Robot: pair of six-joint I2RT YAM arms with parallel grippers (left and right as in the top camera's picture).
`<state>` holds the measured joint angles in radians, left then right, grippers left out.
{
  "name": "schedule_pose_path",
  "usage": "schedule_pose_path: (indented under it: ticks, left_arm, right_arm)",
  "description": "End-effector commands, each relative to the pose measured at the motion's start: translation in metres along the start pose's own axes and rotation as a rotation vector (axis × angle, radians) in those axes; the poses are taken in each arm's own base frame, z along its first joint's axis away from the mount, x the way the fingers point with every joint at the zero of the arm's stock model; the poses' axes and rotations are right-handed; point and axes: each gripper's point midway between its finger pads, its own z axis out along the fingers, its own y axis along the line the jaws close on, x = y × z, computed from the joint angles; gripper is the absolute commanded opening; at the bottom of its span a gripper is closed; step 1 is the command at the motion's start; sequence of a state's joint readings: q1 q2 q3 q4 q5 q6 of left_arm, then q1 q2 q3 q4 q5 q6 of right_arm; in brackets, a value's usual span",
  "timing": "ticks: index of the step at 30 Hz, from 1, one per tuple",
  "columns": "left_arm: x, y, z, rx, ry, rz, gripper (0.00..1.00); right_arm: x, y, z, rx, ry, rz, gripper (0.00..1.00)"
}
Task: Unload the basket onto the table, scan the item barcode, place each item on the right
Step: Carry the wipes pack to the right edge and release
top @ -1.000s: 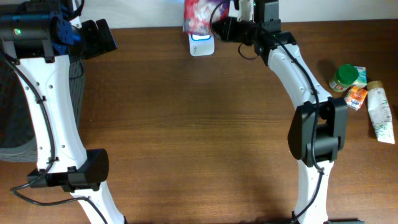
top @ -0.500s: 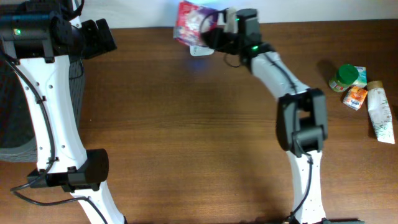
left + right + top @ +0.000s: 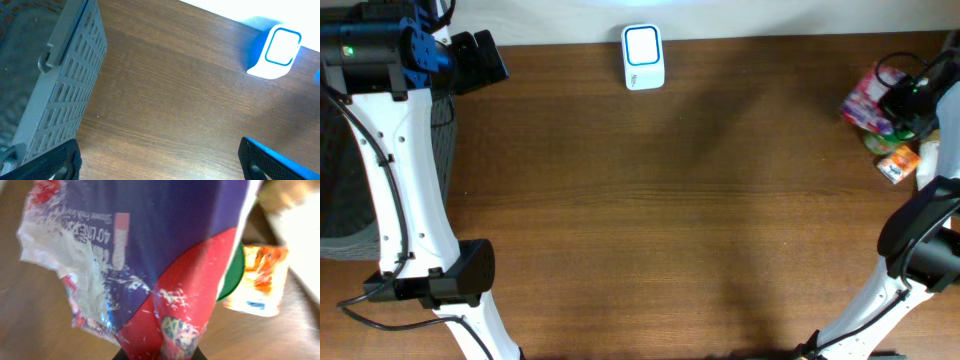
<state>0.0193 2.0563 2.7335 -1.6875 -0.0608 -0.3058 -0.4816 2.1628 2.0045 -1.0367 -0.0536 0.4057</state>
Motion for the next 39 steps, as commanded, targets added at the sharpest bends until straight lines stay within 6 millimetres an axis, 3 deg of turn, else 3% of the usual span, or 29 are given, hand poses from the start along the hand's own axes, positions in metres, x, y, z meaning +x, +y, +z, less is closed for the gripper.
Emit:
schedule_pose_path:
  ticks: [1, 7, 10, 13, 15, 19, 20, 21, 23, 24, 26, 29, 30, 31, 34, 36, 39]
  left_arm:
    - [-0.003, 0.004, -0.011, -0.002, -0.029, 0.002, 0.99]
    - [-0.003, 0.003, -0.011, -0.002, -0.029, 0.002, 0.99]
    - [-0.003, 0.004, -0.011, -0.002, -0.029, 0.002, 0.99]
    - [-0.003, 0.004, -0.011, -0.002, -0.029, 0.002, 0.99]
    - [-0.003, 0.004, -0.011, -0.002, -0.029, 0.002, 0.99]
    - [-0.003, 0.004, -0.011, -0.002, -0.029, 0.002, 0.99]
    - [-0.003, 0.003, -0.011, -0.002, -0.029, 0.002, 0.99]
    - [-0.003, 0.004, -0.011, -0.002, -0.029, 0.002, 0.99]
    - [-0.003, 0.003, -0.011, -0.002, -0.029, 0.002, 0.99]
    - [-0.003, 0.003, -0.011, -0.002, -0.029, 0.002, 0.99]
    - [-0.003, 0.003, -0.011, -0.002, -0.029, 0.002, 0.99]
    - [-0.003, 0.004, -0.011, -0.002, -0.029, 0.002, 0.99]
    - [-0.003, 0.003, -0.011, -0.002, -0.029, 0.002, 0.99]
    - [-0.003, 0.003, -0.011, -0.002, -0.029, 0.002, 0.99]
    - [-0.003, 0.004, -0.011, -0.002, -0.029, 0.002, 0.99]
    - [-0.003, 0.004, -0.011, -0.002, -0.029, 0.002, 0.99]
    - [-0.003, 0.004, -0.011, -0.002, -0.029, 0.002, 0.99]
  right_arm:
    - [-0.016, -0.046, -0.009, 0.152, -0.057, 0.032, 0.04]
    - [-0.018, -0.051, -0.009, 0.144, -0.058, 0.045, 0.04]
    - [-0.013, -0.034, -0.007, 0.058, -0.026, 0.041, 0.04]
    - [-0.010, -0.016, -0.001, 0.013, -0.023, -0.064, 0.19]
    - [-0.002, -0.006, 0.009, 0.017, 0.001, -0.162, 0.19]
    - [0.006, -0.001, 0.021, 0.019, 0.028, -0.170, 0.19]
    - [0.007, -0.001, 0.021, 0.020, 0.033, -0.170, 0.32]
    - [0.009, -0.003, 0.020, 0.024, 0.042, -0.168, 0.36]
    - [0.013, -0.004, 0.019, 0.026, 0.060, -0.166, 0.57]
    - [0.015, -0.003, 0.012, 0.025, 0.070, -0.168, 0.66]
    - [0.010, 0.001, -0.014, 0.017, 0.047, -0.170, 0.99]
    - [0.001, 0.011, -0.073, -0.025, -0.024, -0.174, 0.99]
    - [0.004, 0.018, -0.104, -0.070, -0.051, -0.177, 0.99]
    - [0.008, 0.021, -0.123, -0.097, -0.062, -0.179, 0.99]
    - [0.040, 0.027, -0.191, -0.190, -0.075, -0.188, 0.99]
    - [0.065, 0.019, -0.238, -0.201, -0.104, -0.192, 0.99]
    - [0.106, 0.002, -0.275, -0.191, -0.074, -0.189, 0.99]
